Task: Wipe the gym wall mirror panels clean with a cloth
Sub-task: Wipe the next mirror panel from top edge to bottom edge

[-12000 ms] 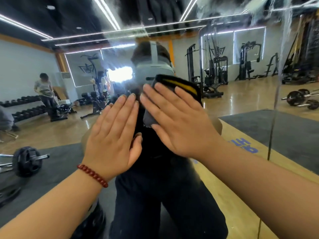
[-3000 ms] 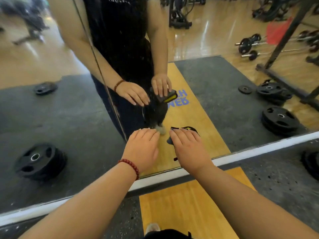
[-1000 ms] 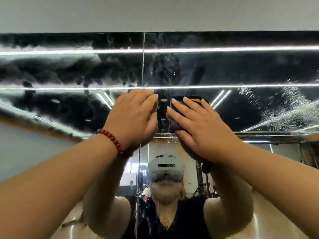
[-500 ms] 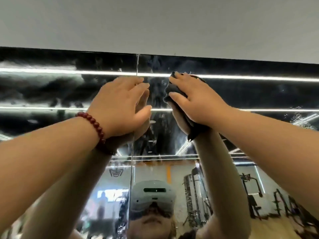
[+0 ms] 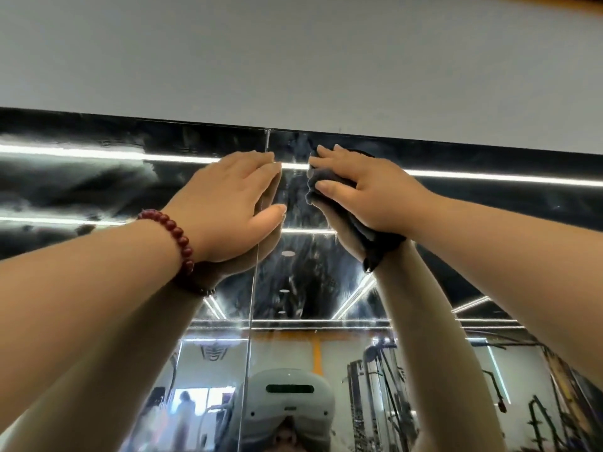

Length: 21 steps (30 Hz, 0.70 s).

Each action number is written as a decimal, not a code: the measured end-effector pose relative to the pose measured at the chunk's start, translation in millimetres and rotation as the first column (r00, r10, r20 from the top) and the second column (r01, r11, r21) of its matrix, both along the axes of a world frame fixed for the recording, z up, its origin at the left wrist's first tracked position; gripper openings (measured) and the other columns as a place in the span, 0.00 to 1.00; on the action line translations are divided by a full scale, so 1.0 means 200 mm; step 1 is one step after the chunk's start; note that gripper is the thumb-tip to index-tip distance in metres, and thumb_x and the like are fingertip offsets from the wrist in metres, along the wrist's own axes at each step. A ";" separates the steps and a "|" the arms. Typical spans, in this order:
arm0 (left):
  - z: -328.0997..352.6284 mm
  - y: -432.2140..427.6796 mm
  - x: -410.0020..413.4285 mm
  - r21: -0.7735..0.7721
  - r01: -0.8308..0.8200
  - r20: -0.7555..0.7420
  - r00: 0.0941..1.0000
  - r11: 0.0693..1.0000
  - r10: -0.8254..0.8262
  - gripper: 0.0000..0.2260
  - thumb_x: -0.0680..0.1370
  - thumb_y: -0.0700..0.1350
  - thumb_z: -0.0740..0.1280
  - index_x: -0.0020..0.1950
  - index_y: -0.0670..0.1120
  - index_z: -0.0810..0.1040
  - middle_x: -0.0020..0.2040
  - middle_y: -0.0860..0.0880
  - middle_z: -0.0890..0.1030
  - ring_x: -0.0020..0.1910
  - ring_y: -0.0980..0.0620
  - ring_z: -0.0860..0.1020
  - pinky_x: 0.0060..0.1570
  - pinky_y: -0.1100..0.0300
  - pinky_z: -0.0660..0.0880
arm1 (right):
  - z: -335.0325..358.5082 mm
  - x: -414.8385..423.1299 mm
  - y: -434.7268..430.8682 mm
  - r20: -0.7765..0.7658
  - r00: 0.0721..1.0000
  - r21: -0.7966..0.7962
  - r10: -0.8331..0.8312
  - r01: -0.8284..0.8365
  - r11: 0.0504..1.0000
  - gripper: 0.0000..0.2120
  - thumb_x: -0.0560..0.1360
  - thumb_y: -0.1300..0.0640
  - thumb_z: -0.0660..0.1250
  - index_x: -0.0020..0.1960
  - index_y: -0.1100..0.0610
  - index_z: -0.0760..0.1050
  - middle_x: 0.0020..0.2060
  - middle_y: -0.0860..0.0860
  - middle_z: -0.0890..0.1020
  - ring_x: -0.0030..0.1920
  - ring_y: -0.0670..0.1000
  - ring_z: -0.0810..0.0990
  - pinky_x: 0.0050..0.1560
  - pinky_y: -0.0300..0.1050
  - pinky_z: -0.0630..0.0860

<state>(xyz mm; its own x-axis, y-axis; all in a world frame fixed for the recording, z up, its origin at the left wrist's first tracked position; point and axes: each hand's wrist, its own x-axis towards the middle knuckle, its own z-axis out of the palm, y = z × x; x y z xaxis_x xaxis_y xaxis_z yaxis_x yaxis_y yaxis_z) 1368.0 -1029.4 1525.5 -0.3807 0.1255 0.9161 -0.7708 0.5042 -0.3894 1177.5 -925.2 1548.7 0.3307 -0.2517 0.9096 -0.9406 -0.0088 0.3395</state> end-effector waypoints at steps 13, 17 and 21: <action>0.15 -0.02 0.06 0.073 -0.029 -0.013 0.999 0.997 0.030 0.31 0.81 0.61 0.48 0.81 0.51 0.45 0.81 0.56 0.45 0.79 0.57 0.45 0.76 0.56 0.45 | 0.27 0.12 -0.06 0.081 0.991 -0.138 0.107 -0.095 0.986 0.14 0.82 0.50 0.62 0.66 0.45 0.77 0.65 0.46 0.79 0.66 0.48 0.73 0.58 0.36 0.64; 0.15 -0.04 0.07 0.077 0.003 0.001 1.000 0.997 -0.003 0.36 0.74 0.64 0.42 0.81 0.52 0.44 0.81 0.57 0.45 0.79 0.59 0.45 0.77 0.56 0.46 | 0.11 0.11 -0.07 -0.113 0.989 0.032 0.097 -0.094 0.995 0.16 0.82 0.52 0.64 0.68 0.42 0.75 0.70 0.38 0.72 0.72 0.35 0.60 0.67 0.27 0.54; 0.15 -0.04 0.08 0.069 0.024 0.012 1.000 0.997 -0.025 0.38 0.72 0.62 0.42 0.81 0.52 0.44 0.81 0.57 0.44 0.79 0.59 0.44 0.76 0.57 0.45 | 0.18 0.13 -0.05 -0.005 0.979 -0.001 0.202 -0.202 0.979 0.15 0.81 0.52 0.64 0.66 0.44 0.77 0.63 0.39 0.79 0.64 0.37 0.73 0.64 0.30 0.65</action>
<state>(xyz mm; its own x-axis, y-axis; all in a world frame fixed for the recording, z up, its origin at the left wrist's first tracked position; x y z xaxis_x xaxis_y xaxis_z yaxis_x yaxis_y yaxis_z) 1383.2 -1037.0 1555.1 -0.3906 0.0714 0.9178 -0.7529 0.5489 -0.3631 1204.0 -934.8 1585.1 0.3789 -0.1777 0.9082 -0.9178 -0.1978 0.3442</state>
